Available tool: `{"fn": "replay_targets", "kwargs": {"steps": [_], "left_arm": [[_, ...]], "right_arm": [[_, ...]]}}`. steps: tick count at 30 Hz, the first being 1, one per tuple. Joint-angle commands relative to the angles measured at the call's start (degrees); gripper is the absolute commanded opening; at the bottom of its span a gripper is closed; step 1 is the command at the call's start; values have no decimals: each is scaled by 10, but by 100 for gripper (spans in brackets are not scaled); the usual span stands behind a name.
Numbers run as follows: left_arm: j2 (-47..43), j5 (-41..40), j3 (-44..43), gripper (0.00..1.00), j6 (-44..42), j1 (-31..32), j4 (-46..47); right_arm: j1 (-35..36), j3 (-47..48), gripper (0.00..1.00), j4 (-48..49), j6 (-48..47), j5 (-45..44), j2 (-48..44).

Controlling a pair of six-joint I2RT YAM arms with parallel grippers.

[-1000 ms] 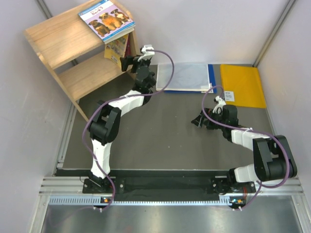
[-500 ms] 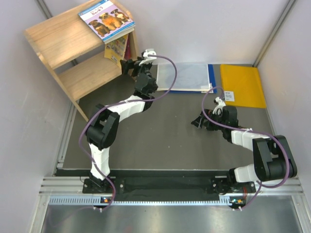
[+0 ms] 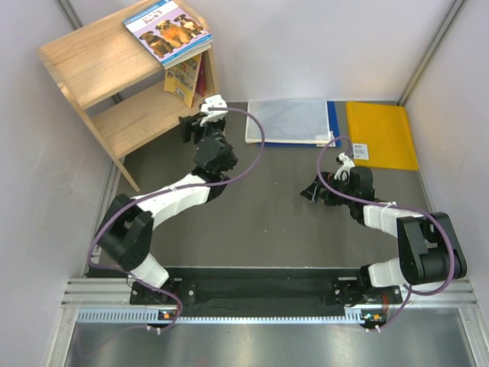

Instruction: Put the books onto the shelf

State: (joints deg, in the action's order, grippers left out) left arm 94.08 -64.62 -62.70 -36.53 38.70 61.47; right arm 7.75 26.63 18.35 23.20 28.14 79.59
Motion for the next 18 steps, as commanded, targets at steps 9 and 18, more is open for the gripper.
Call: {"fn": "replay_targets", "kwargs": {"steps": [9,18], "left_arm": [[-60,-31,-18,0,229,-96,-216],[57,-45,-87,0,127,-134,-108]], "right_arm": [[3,-5,96,46,2,13,8],[3,-9,96,46,1,14,3]]}}
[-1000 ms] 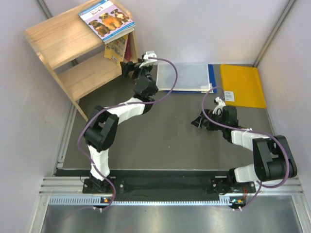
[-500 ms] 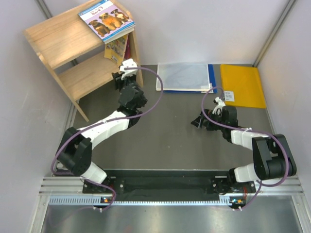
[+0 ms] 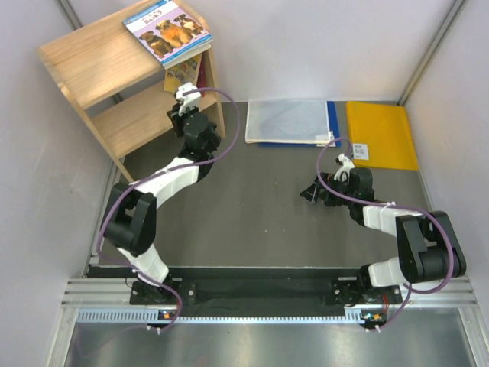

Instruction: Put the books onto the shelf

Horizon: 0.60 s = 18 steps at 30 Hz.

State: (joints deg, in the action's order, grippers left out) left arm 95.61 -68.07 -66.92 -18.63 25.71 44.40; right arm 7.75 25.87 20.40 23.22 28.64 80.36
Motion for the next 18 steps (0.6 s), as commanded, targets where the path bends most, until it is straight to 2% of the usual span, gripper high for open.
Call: {"fn": "replay_targets", "kwargs": {"steps": [1,8,14,18], "left_arm": [[66,-18,-65,0,-65,-8,73],[151,-33,-146,0,-145,-17,134],[187,-24,-195,0,-138,-31,103],[193,-4,-218,0,-99,-45,34]], "right_arm": [[2,-2,96,25,1,9,-5],[3,-3,96,24,0,9,-6],[2,-2,96,23,-1,8,-4],[3,0,96,24,-1,7,-1]]}}
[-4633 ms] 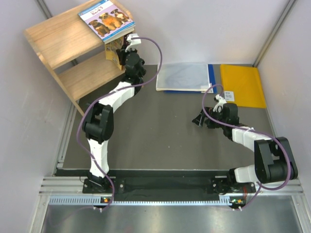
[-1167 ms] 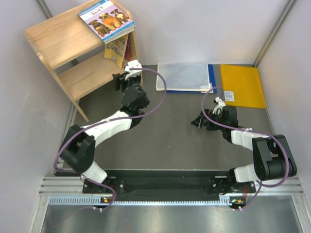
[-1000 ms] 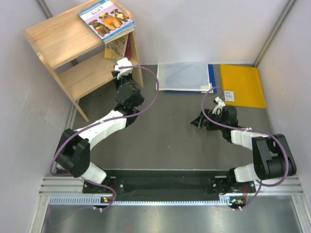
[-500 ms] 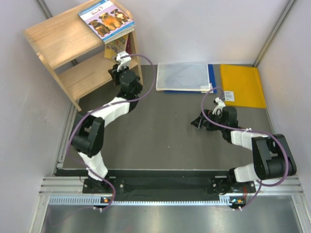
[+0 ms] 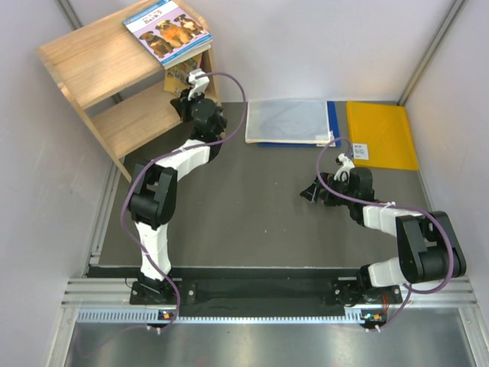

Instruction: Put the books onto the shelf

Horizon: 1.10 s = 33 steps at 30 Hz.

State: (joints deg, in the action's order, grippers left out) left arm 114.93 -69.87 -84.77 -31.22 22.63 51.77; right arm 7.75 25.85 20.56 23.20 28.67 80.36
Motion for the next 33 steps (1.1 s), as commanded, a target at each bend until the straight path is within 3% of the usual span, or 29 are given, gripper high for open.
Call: {"fn": "replay_targets", "kwargs": {"steps": [1,16,33], "left_arm": [[1,17,-45,0,51,-17,-54],[29,68,-99,0,168,-26,-196],[61,73,-140,0,204,-26,-236]], "right_arm": [[3,0,96,22,-1,7,-1],[2,0,96,20,0,6,-2],[2,-3,96,20,0,6,-6]]}}
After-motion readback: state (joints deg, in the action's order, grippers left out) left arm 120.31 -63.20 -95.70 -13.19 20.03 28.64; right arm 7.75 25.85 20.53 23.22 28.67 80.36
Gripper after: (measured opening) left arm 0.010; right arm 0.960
